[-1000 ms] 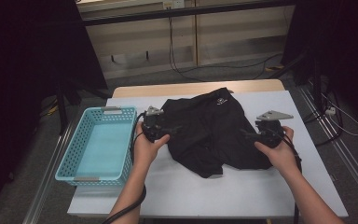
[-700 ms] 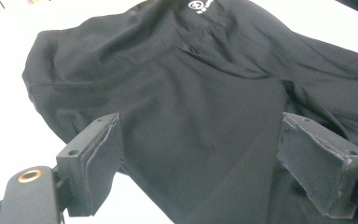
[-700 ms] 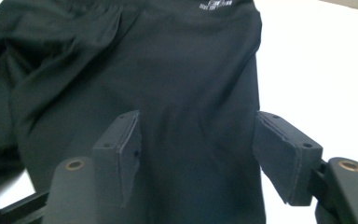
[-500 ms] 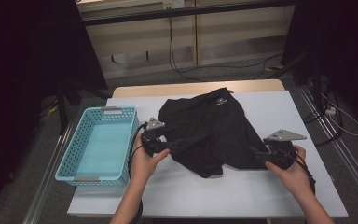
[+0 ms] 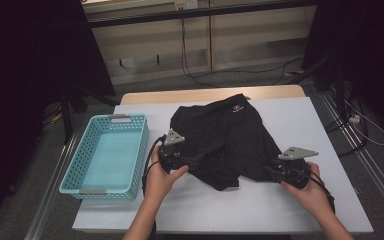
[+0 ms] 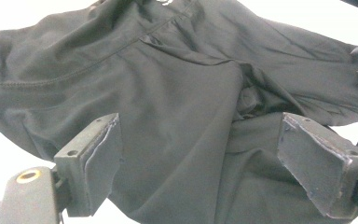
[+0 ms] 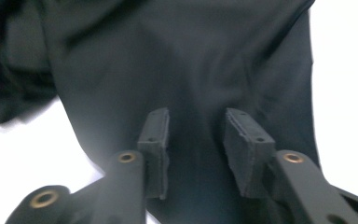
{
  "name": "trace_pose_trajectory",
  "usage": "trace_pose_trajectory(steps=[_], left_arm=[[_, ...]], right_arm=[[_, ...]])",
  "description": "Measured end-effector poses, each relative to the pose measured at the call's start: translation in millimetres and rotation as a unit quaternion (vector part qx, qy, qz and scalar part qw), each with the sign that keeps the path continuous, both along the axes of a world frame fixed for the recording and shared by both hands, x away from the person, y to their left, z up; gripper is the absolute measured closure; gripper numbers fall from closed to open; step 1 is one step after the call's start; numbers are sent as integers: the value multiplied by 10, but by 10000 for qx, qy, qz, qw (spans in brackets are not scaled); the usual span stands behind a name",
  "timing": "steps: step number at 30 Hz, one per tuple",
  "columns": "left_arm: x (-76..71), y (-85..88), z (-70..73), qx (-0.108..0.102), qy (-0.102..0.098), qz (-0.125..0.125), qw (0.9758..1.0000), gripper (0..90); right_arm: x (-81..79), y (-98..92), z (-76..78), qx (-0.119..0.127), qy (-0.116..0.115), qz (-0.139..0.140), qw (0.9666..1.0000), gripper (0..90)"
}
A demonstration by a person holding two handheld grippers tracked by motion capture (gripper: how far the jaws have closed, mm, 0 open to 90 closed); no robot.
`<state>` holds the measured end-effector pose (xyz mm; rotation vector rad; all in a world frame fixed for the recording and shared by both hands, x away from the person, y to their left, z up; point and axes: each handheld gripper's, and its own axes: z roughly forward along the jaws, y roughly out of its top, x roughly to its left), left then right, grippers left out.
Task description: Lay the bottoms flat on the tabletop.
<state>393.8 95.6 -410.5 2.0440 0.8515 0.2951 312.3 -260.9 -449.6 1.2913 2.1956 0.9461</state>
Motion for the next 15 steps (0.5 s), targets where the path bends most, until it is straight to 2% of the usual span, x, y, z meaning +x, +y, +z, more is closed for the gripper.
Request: trace_pose_trajectory(steps=[2,6,8,11,13,15], left_arm=[[0,0,6,-3,-14,-7,10000,150],[5,2,7,-28,-44,-21,10000,153],[-1,0,10,-37,-42,-15,10000,153],[-7,4,23,1,-72,-46,10000,154],[-10,-2,25,-64,-59,-45,10000,156],[-15,-9,31,-72,-54,-57,9999,157]], right_arm=[[19,1,-33,21,-3,-56,10000,657],[45,8,-41,-88,-64,-56,9999,790],[58,10,-35,-32,-25,-24,10000,864],[60,8,3,2,-85,30,10000,892],[52,7,56,54,-112,49,9999,895],[58,11,121,197,-154,79,9997,897]])
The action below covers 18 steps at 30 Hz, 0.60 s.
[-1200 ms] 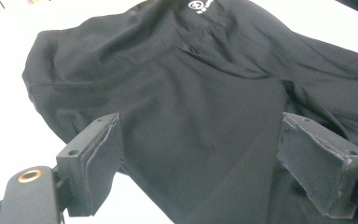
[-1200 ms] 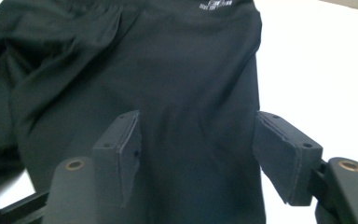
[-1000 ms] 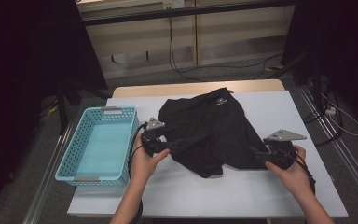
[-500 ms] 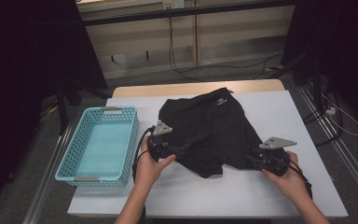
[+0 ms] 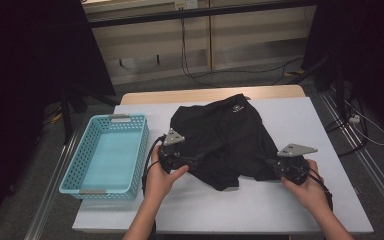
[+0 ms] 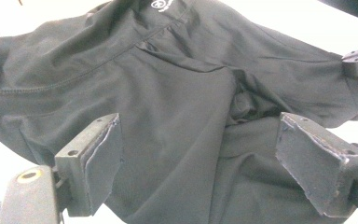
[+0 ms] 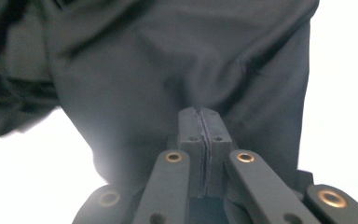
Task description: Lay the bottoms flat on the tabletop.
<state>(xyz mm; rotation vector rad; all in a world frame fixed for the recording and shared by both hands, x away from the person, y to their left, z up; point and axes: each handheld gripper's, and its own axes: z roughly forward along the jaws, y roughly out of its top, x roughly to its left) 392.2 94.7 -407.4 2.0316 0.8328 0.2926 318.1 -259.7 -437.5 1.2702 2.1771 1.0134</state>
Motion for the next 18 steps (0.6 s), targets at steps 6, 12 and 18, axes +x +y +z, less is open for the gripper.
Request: trace_pose_trajectory(steps=[6,12,18], left_arm=[[-22,-24,48,-47,-65,-34,10000,157],[-31,-56,7,-10,7,-96,10000,157],[-40,-66,0,39,-10,-123,9999,157]], right_arm=[[172,-50,195,405,-326,-163,9985,897],[345,-154,65,229,-214,-527,9981,894],[436,-245,-140,-156,96,-829,9964,857]])
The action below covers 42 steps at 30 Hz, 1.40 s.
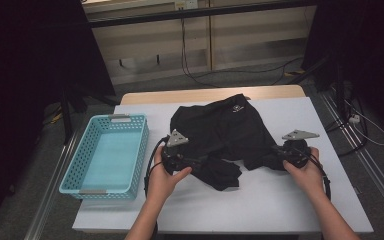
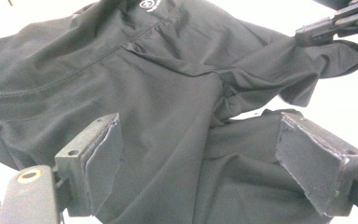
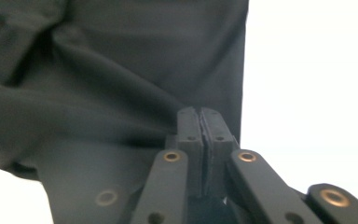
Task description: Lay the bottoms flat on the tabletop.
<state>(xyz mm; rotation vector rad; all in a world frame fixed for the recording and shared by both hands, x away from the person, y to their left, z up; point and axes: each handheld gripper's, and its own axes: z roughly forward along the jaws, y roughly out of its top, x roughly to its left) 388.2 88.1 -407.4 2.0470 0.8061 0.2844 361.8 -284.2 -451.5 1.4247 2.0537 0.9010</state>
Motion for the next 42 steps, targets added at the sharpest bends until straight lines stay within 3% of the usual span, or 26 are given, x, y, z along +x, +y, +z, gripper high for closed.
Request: trace_pose_trajectory(steps=[3,5,7,11,16,20,25,27,31,38,42], left_arm=[[0,2,-4,-1,8,5,10000,157],[-3,-5,-7,-1,4,-22,10000,157],[-2,-11,-4,-29,-1,-25,10000,156],[0,-28,1,-15,-6,-58,10000,155],[-22,-61,32,-41,-54,-107,9999,155],[-25,-70,38,-63,-47,-104,9999,153],[-19,-85,27,-24,-28,-149,9999,152],[-19,-92,24,-53,-14,-154,9999,152],[-14,-83,29,-66,-10,-141,9999,152],[-16,-88,46,-78,-33,-139,9999,152],[-25,-91,56,-83,-58,-149,9998,152]], right_arm=[[-33,-8,26,-36,-150,34,9999,746],[-89,3,104,-54,-341,-2,9994,673],[-166,31,202,29,-533,141,9985,580],[-341,103,346,274,-725,487,9958,546],[-487,255,270,154,-430,1025,9937,541],[-505,328,160,-21,-254,1184,9926,498],[-478,360,57,-459,-186,1306,9902,578],[-454,333,30,-567,-149,1271,9902,664],[-430,270,46,-332,-94,1272,9913,879],[-545,206,365,201,-390,1324,9902,891],[-573,109,472,739,-454,1247,9884,891]])
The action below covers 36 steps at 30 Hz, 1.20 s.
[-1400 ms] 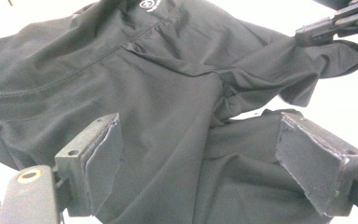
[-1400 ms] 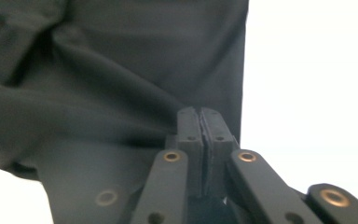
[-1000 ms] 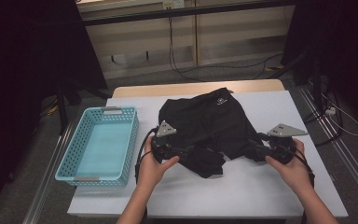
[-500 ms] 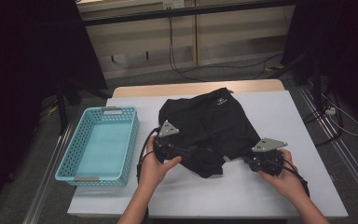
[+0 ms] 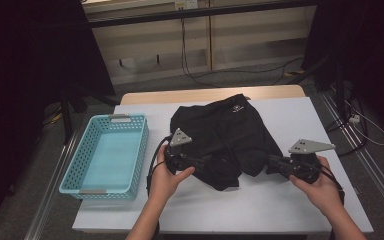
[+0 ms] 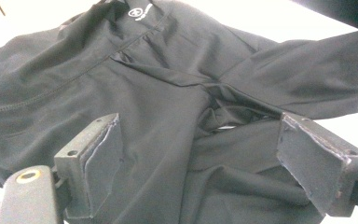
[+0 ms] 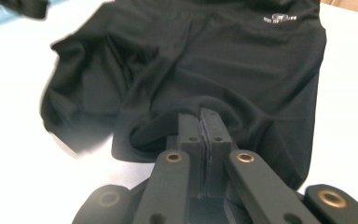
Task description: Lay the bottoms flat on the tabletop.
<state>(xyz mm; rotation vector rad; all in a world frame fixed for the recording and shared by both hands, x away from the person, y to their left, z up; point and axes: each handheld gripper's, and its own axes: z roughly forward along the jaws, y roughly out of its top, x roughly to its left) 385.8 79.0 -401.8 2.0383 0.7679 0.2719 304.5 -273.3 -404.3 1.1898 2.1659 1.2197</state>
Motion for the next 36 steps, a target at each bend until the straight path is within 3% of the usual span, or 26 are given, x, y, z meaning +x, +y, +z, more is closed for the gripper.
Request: trace_pose_trajectory(steps=[8,11,16,19,21,25,31,33,36], left_arm=[[15,-20,-23,12,36,-27,10000,152],[17,-28,-30,22,38,-36,10000,152],[10,-48,-43,10,77,-68,9999,151],[5,-55,-43,-3,89,-92,9999,151],[-2,-63,-41,-21,89,-100,9999,150],[-14,-78,-35,-46,99,-132,9999,148],[-34,-102,-30,-91,171,-212,9996,149],[-54,-132,-45,-176,246,-276,9992,164],[-99,-198,-90,-96,232,-401,9989,190]], right_arm=[[210,-160,-243,67,177,-510,9985,886],[317,-140,-354,88,294,-540,9981,869],[374,-44,-479,-467,444,-615,9960,728],[333,-49,-435,-529,310,-698,9957,572],[288,-72,-379,-415,236,-761,9960,502],[162,-119,-262,-269,89,-774,9966,455],[19,-78,-121,-58,-109,-613,9980,458],[9,-6,-121,-117,-107,-477,9987,447],[7,86,-168,-269,-45,-265,9993,440]])
